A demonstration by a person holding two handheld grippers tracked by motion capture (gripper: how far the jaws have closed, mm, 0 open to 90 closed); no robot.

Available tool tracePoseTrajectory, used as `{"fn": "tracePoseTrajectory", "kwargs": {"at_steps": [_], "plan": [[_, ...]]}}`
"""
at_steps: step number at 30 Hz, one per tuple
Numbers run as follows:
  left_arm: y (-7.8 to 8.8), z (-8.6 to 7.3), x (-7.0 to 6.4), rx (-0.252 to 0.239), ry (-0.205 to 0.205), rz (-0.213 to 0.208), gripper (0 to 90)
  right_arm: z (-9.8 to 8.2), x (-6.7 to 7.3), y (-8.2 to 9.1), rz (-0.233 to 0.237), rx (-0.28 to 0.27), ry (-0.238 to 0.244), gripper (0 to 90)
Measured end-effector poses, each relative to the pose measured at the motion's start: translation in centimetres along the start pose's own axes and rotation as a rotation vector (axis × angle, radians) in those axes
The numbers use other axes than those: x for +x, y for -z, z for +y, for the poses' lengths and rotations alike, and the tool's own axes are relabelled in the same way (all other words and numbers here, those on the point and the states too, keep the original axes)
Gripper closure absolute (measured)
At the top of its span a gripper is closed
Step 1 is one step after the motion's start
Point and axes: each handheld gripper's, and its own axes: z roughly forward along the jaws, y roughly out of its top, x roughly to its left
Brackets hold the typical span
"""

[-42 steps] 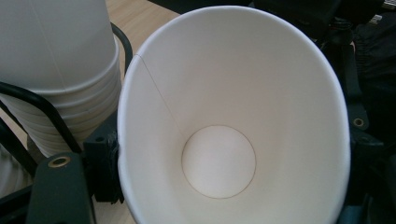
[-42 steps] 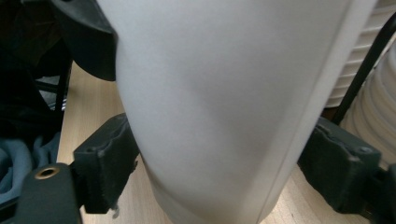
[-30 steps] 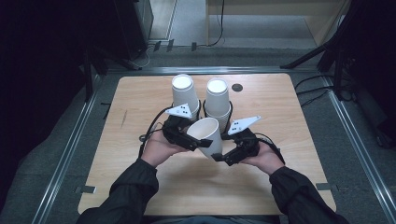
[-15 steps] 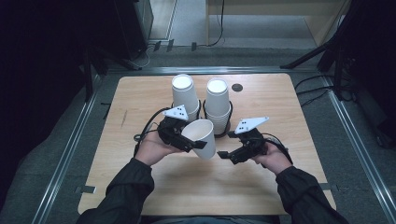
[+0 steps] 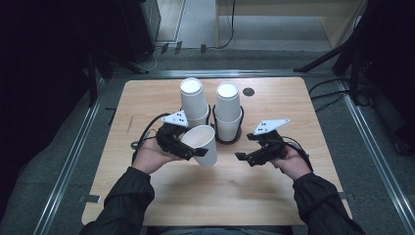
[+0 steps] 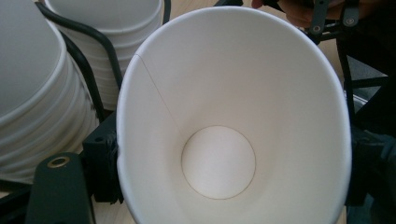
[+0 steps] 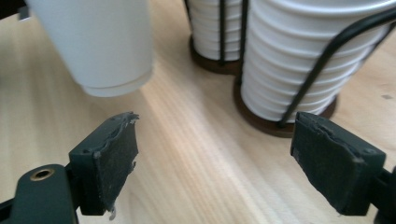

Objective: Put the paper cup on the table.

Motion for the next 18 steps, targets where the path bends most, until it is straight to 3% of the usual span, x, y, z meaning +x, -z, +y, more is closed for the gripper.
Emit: {"fn": "tracePoseTrajectory", "kwargs": {"at_steps": [8, 12, 18], "plan": [[1.2, -0.9, 0.3, -0.006, 0.012, 0.031, 18.6, -0.1, -0.8, 0.5, -0.021, -0.009, -0.017, 15.3], [2.0, -1.5, 0.8, -0.011, 0.031, 0.059, 18.5, 0.2, -1.3, 0.5, -0.015, -0.007, -0.060, 15.4], [3.1, -2.7, 1.6, -0.020, 0.062, 0.099, 18.2, 0.3, -1.6, -0.1, -0.023, 0.012, -0.051, 15.4]]}}
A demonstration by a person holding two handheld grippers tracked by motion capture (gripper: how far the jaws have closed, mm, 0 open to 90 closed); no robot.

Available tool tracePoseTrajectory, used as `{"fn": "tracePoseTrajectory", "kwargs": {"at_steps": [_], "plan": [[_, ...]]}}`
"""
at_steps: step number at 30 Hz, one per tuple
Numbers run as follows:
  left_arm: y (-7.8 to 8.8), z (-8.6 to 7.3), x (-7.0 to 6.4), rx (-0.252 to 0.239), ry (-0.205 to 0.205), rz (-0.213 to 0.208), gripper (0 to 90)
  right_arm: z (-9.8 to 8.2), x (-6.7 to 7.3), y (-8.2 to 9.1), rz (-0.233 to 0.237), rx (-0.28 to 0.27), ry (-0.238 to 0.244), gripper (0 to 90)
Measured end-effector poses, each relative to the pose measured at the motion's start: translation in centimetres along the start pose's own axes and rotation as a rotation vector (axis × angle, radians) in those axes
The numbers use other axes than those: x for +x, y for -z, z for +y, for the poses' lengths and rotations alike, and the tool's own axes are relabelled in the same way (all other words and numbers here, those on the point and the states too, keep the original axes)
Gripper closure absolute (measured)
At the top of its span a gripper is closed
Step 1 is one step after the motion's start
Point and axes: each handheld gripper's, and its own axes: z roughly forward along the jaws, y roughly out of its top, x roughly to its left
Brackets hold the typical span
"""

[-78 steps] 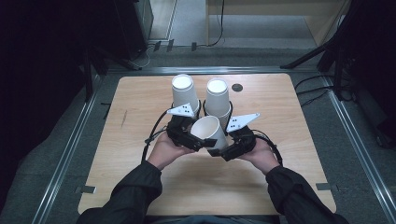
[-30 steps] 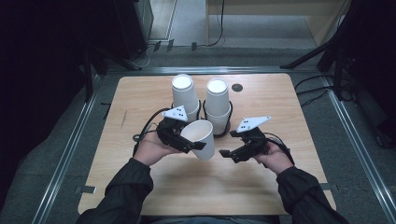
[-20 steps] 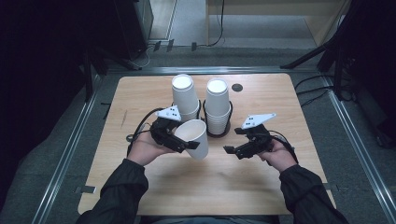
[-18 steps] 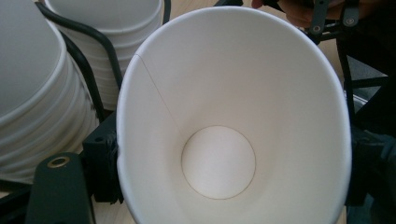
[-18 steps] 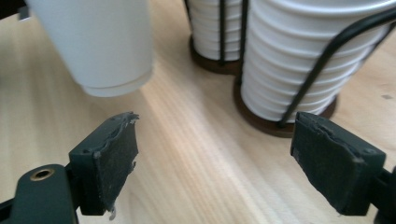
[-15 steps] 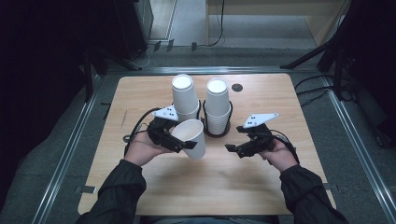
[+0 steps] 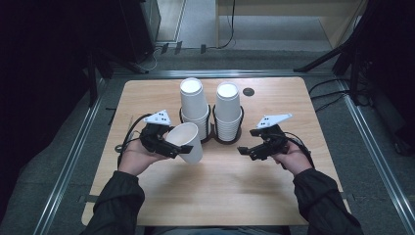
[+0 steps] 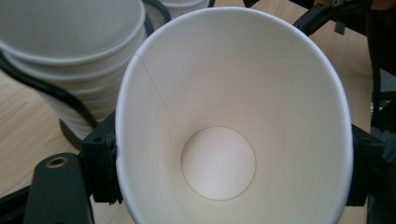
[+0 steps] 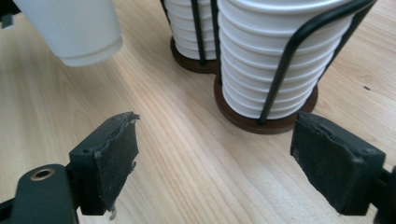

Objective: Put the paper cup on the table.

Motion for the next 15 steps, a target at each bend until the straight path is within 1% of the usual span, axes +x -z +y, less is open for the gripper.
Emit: {"fn": "tracePoseTrajectory", "kwargs": {"at_steps": [2, 4, 6, 7, 9, 10, 12, 13, 15], "plan": [[0.3, -0.3, 0.1, -0.001, 0.005, 0.010, 18.2, 0.1, -0.2, -0.1, -0.009, 0.005, -0.001, 15.4], [0.5, -0.5, 0.3, 0.000, 0.013, 0.010, 18.2, 0.2, -0.3, -0.2, -0.013, 0.003, -0.004, 15.4], [0.8, -0.8, 0.4, 0.002, 0.014, 0.013, 18.2, 0.3, -0.5, -0.3, -0.010, 0.002, -0.004, 15.4], [1.1, -1.0, 0.6, 0.005, 0.012, 0.026, 18.2, 0.3, -0.6, -0.3, -0.009, 0.002, -0.008, 15.4], [1.4, -1.4, 0.9, 0.008, 0.023, 0.024, 18.2, 0.3, -0.9, -0.4, -0.006, 0.001, -0.013, 15.4], [1.6, -1.6, 1.0, 0.006, 0.024, 0.033, 18.2, 0.3, -1.0, -0.5, -0.007, 0.001, -0.015, 15.4], [1.8, -1.9, 1.3, 0.004, 0.037, 0.040, 18.2, 0.4, -1.1, -0.6, -0.010, 0.006, -0.006, 15.4], [2.0, -2.0, 1.5, 0.003, 0.037, 0.043, 18.2, 0.4, -1.2, -0.6, -0.008, 0.006, -0.005, 15.4], [2.2, -2.1, 1.6, -0.002, 0.047, 0.043, 18.2, 0.4, -1.3, -0.7, -0.009, 0.008, -0.008, 15.4]]}}
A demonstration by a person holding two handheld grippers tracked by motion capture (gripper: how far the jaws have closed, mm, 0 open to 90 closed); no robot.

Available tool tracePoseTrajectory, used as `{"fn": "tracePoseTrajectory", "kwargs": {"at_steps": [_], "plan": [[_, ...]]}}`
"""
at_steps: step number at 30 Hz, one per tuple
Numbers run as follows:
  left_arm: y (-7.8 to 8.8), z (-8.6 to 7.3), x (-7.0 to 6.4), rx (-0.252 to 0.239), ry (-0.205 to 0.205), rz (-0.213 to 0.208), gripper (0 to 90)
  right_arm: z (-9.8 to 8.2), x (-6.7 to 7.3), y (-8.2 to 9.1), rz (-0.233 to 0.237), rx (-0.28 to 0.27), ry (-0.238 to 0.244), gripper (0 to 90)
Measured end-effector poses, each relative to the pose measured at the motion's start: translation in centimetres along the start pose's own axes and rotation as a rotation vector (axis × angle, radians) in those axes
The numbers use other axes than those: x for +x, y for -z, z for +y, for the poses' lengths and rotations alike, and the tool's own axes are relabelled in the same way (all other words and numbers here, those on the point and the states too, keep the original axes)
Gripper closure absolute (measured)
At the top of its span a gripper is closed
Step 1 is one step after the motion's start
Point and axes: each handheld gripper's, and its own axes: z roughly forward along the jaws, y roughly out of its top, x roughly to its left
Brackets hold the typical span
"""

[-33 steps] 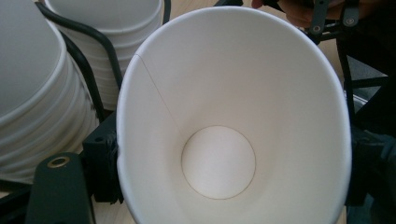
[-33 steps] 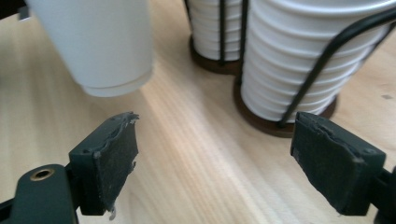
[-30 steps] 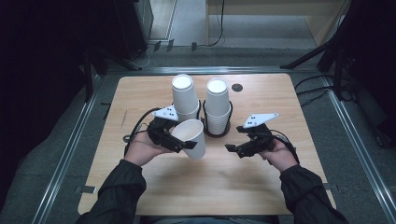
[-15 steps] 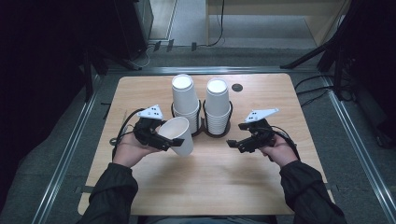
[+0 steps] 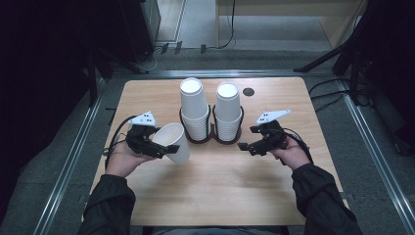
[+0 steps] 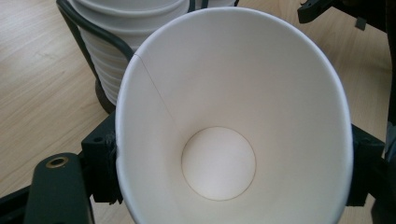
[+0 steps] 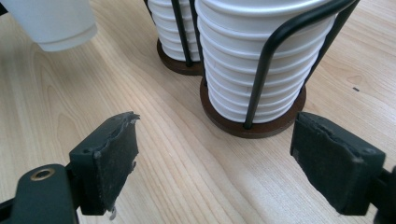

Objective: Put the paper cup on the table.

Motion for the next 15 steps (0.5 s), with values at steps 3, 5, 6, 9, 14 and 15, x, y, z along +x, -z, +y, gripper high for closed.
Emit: {"fn": "tracePoseTrajectory", "kwargs": {"at_steps": [3, 5, 6, 9, 14, 15], "plan": [[0.3, -0.2, 0.4, 0.001, 0.008, 0.008, 18.2, 0.0, -0.1, -0.1, -0.001, 0.005, -0.002, 15.4], [0.6, -0.3, 0.7, -0.002, 0.016, 0.023, 18.2, 0.0, -0.1, -0.2, -0.006, 0.007, 0.005, 15.5], [0.7, -0.3, 0.8, -0.008, 0.023, 0.030, 18.2, 0.0, -0.1, -0.1, -0.005, 0.010, 0.004, 15.5], [1.6, -0.4, 1.3, -0.024, 0.038, 0.044, 18.2, 0.0, 0.0, -0.1, -0.007, 0.012, 0.006, 15.5], [2.1, -1.1, 2.4, -0.020, 0.067, 0.074, 18.2, 0.0, 0.0, -0.1, -0.003, 0.009, 0.013, 15.5], [2.3, -1.3, 2.7, -0.017, 0.072, 0.081, 18.2, -0.1, 0.0, -0.1, -0.003, 0.011, 0.012, 15.5]]}}
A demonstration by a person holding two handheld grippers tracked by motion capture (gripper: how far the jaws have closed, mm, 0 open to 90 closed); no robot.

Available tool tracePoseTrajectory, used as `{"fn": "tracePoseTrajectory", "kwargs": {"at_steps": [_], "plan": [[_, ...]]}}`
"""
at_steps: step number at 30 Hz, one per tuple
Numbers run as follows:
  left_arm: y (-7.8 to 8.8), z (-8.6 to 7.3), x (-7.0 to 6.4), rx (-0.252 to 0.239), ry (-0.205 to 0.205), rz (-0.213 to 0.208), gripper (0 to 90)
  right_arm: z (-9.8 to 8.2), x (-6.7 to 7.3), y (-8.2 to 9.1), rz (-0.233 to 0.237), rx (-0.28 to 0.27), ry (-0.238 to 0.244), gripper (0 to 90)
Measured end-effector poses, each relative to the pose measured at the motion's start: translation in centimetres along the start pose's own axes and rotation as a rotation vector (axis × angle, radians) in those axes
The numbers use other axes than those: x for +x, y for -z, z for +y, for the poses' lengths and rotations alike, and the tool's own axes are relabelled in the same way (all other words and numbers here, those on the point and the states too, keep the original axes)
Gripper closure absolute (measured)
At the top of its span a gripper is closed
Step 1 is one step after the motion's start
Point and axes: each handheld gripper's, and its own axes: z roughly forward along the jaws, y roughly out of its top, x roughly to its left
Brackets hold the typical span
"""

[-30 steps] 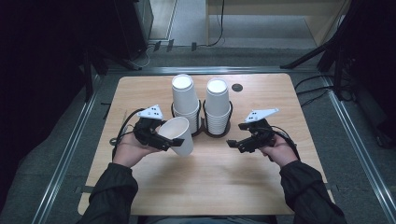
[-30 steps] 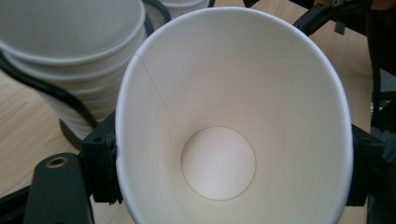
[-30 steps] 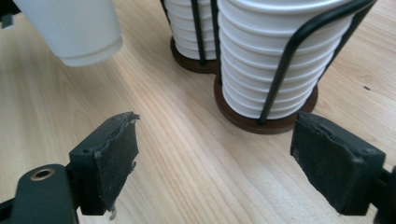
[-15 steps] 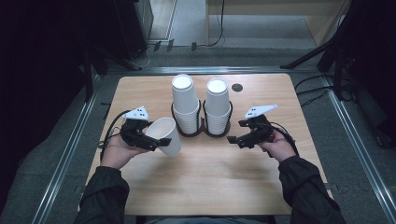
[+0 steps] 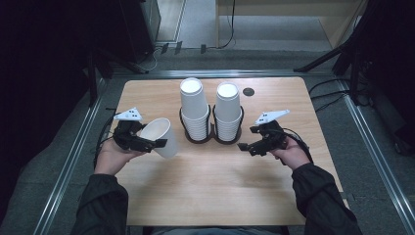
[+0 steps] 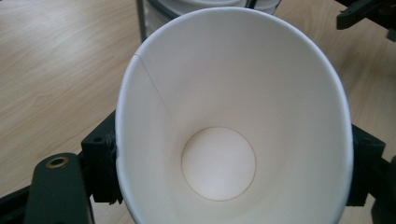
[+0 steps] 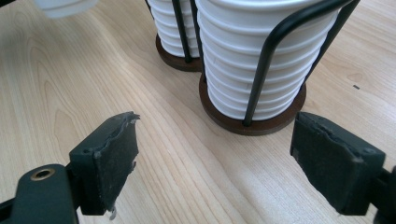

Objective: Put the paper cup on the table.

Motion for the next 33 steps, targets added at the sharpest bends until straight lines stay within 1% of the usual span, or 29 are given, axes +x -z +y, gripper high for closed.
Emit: {"fn": "tracePoseTrajectory", "kwargs": {"at_steps": [1, 3, 6, 8, 9, 11, 12, 13, 14, 15, 16, 19, 22, 24, 28, 30, 32, 33], "plan": [[0.1, -0.2, 0.3, -0.007, 0.012, -0.003, 18.0, 0.0, 0.0, 0.0, 0.001, 0.003, 0.000, 15.4], [0.3, -0.6, 0.9, -0.019, 0.041, 0.006, 17.7, -0.1, 0.0, -0.1, -0.004, 0.012, 0.003, 15.5], [0.5, -1.3, 2.0, -0.004, 0.056, 0.049, 17.7, -0.2, 0.0, -0.3, -0.006, 0.021, 0.004, 15.5], [0.5, -1.6, 2.6, -0.003, 0.072, 0.064, 17.7, -0.3, 0.0, -0.3, -0.006, 0.021, 0.004, 15.5], [0.6, -1.7, 2.9, -0.002, 0.075, 0.079, 17.7, -0.3, 0.0, -0.2, -0.005, 0.023, 0.004, 15.5], [0.6, -2.0, 3.6, 0.004, 0.085, 0.095, 17.7, -0.3, 0.2, -0.2, -0.007, 0.027, 0.011, 15.5], [0.6, -2.1, 3.9, 0.002, 0.097, 0.098, 17.7, -0.4, 0.3, -0.3, -0.003, 0.028, 0.011, 15.5], [0.6, -2.2, 4.2, 0.008, 0.106, 0.098, 17.7, -0.4, 0.3, -0.3, -0.002, 0.029, 0.016, 15.5], [0.6, -2.2, 4.5, 0.016, 0.119, 0.107, 17.3, -0.5, 0.4, -0.3, -0.003, 0.032, 0.020, 15.5], [0.6, -2.4, 4.8, 0.022, 0.145, 0.114, 17.2, -0.5, 0.4, -0.4, -0.003, 0.036, 0.022, 15.5], [0.6, -2.4, 5.0, 0.028, 0.151, 0.118, 17.2, -0.6, 0.4, -0.4, -0.004, 0.038, 0.019, 15.5], [0.4, -2.2, 5.4, 0.038, 0.139, 0.155, 16.8, -0.7, 0.4, -0.4, -0.010, 0.038, 0.014, 15.5], [-0.1, -2.0, 5.9, 0.045, 0.133, 0.169, 16.7, -1.0, 0.2, -0.1, -0.020, 0.035, 0.009, 15.5], [-0.5, -2.0, 6.4, 0.049, 0.136, 0.179, 16.7, -1.1, 0.2, 0.1, -0.025, 0.037, 0.005, 15.5], [-1.1, -1.8, 7.2, 0.085, 0.116, 0.217, 16.0, -1.5, 0.2, 0.4, -0.028, 0.030, -0.001, 15.5], [-1.2, -1.8, 7.6, 0.089, 0.120, 0.228, 15.5, -1.7, 0.2, 0.5, -0.031, 0.031, -0.007, 15.5], [-1.4, -1.7, 8.0, 0.094, 0.111, 0.240, 15.4, -1.9, 0.1, 0.6, -0.035, 0.029, -0.013, 15.5], [-1.5, -1.7, 8.2, 0.088, 0.108, 0.246, 15.1, -2.0, 0.1, 0.7, -0.038, 0.029, -0.013, 15.5]]}}
